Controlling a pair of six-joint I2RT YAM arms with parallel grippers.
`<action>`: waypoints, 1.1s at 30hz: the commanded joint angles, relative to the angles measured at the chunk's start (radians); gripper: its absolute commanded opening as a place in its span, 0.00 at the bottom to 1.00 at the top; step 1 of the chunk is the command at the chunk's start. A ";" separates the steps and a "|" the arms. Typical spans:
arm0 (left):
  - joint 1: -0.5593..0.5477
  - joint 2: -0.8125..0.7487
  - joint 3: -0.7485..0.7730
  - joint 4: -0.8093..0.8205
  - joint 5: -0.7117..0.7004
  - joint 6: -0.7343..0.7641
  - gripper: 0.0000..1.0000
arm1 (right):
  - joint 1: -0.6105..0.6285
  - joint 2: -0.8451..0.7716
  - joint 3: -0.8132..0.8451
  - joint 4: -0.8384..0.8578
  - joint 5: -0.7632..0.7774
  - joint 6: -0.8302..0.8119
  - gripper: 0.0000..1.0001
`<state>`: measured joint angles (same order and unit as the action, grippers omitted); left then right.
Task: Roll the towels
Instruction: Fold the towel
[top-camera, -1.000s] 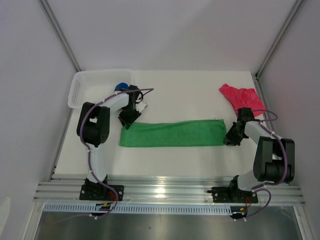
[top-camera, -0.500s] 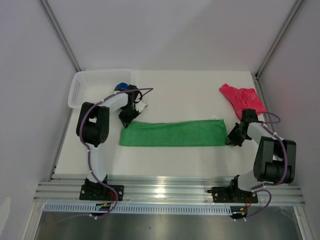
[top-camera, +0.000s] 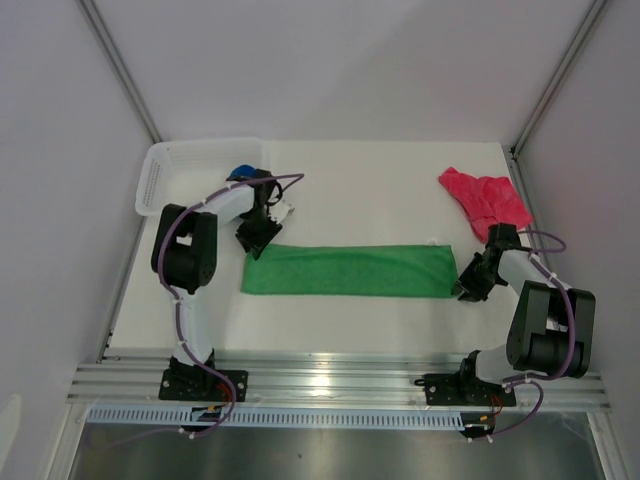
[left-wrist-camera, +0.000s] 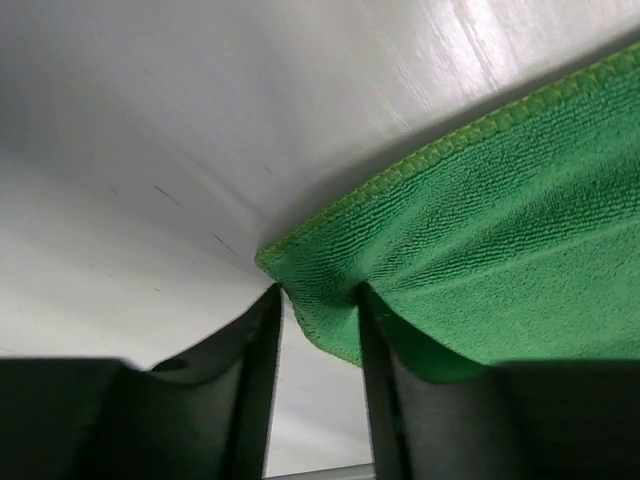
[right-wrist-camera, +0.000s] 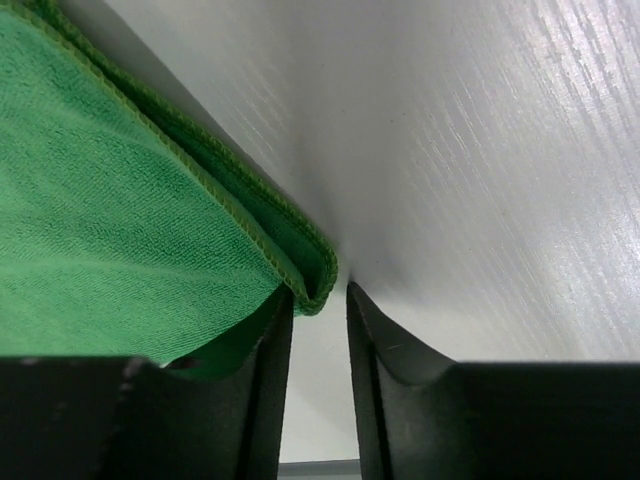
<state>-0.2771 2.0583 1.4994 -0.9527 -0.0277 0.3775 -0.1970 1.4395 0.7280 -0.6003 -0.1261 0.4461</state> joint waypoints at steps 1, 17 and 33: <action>0.013 -0.059 -0.011 -0.008 0.064 0.003 0.45 | -0.010 0.010 0.017 -0.021 0.016 -0.012 0.32; 0.009 -0.176 0.009 -0.136 0.077 0.003 0.49 | -0.010 -0.018 0.068 0.002 0.017 -0.003 0.37; 0.013 -0.222 -0.140 -0.139 0.126 -0.034 0.51 | -0.048 0.022 0.034 0.051 0.059 0.042 0.04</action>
<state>-0.2726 1.8828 1.3243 -1.1015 0.0586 0.3573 -0.2111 1.4654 0.7425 -0.5606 -0.1364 0.4816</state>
